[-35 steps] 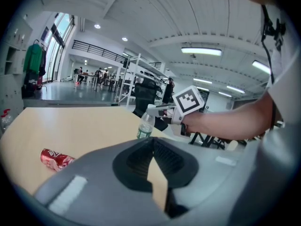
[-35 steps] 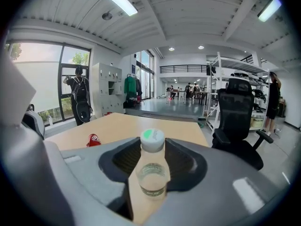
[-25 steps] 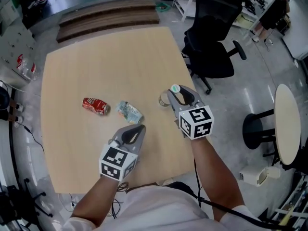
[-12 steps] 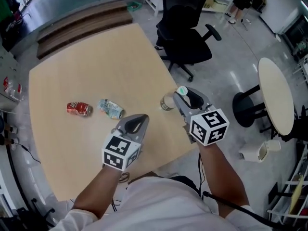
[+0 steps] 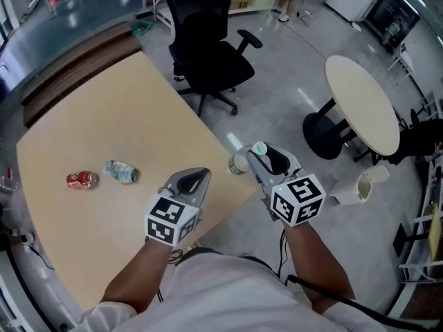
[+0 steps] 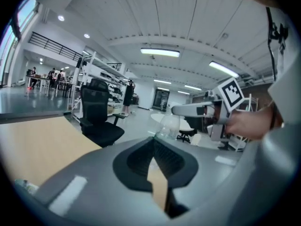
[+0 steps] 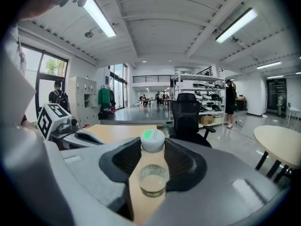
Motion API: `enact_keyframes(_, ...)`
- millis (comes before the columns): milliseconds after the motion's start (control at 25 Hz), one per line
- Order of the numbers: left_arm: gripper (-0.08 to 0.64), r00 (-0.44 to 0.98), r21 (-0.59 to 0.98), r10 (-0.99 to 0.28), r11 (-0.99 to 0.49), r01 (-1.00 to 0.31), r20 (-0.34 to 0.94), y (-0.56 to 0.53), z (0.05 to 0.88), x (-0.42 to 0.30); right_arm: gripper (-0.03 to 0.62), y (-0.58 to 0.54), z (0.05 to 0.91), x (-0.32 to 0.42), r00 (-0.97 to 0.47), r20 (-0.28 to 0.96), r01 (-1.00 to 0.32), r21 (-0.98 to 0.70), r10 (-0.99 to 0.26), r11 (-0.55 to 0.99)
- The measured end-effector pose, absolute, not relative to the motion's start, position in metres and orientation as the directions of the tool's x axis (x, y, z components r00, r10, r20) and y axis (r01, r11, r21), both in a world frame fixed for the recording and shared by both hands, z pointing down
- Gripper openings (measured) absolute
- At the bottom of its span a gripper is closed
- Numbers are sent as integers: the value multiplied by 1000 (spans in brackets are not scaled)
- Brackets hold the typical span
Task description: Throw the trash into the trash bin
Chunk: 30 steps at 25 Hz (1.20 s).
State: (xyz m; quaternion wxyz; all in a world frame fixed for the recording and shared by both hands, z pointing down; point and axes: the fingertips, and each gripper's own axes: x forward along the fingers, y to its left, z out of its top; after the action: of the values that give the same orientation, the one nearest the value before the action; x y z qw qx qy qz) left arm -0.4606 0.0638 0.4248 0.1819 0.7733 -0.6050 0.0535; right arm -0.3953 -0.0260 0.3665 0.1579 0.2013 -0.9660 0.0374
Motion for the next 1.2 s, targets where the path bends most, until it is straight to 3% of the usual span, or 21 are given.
enact_keyframes(1200, 8, 644, 167, -698, -628, -760, 313, 21, 405, -106, 153, 15, 365, 50, -561, 265, -816, -16, -784, 578)
